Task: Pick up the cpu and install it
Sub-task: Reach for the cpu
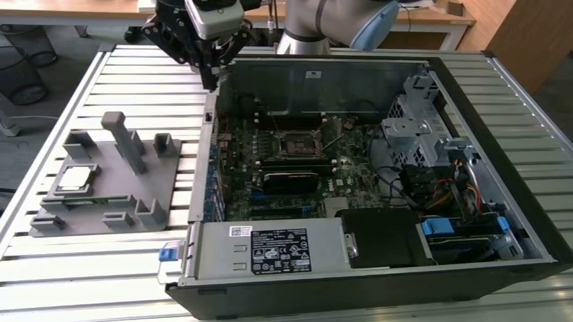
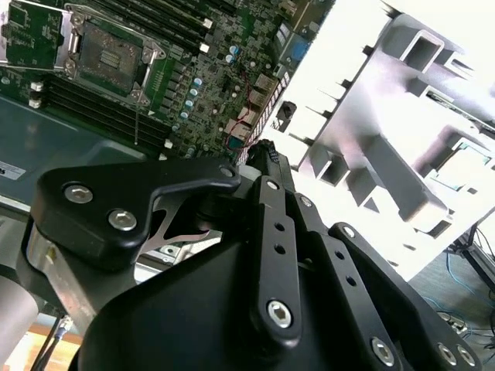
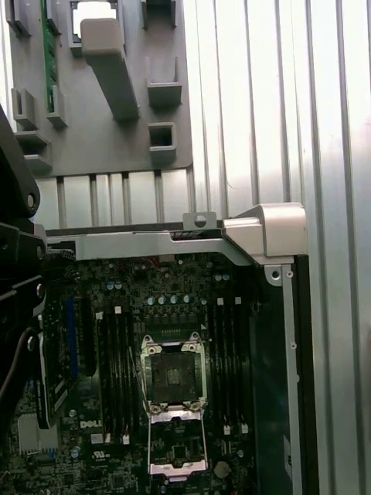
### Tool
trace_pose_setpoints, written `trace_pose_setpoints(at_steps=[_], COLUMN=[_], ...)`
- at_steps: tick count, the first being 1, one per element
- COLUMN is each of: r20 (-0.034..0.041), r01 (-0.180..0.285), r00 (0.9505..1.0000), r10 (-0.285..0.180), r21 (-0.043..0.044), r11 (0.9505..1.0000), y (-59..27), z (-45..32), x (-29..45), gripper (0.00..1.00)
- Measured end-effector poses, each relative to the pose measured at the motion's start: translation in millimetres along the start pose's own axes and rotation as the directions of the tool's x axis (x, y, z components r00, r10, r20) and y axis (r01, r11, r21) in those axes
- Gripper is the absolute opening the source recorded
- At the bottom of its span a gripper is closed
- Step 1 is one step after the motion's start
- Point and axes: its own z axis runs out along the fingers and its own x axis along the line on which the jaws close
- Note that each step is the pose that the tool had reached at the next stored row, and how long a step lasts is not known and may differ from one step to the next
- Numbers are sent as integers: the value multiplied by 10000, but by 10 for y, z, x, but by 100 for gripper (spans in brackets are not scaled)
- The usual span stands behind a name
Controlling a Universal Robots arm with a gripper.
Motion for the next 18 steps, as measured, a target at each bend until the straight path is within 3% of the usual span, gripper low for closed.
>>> trace_pose_setpoints(at_steps=[18], r20=[-22], r01=[-2], r00=[10000], r10=[2], r21=[1], r11=[10000], y=[4], z=[13], x=[215], gripper=[11])
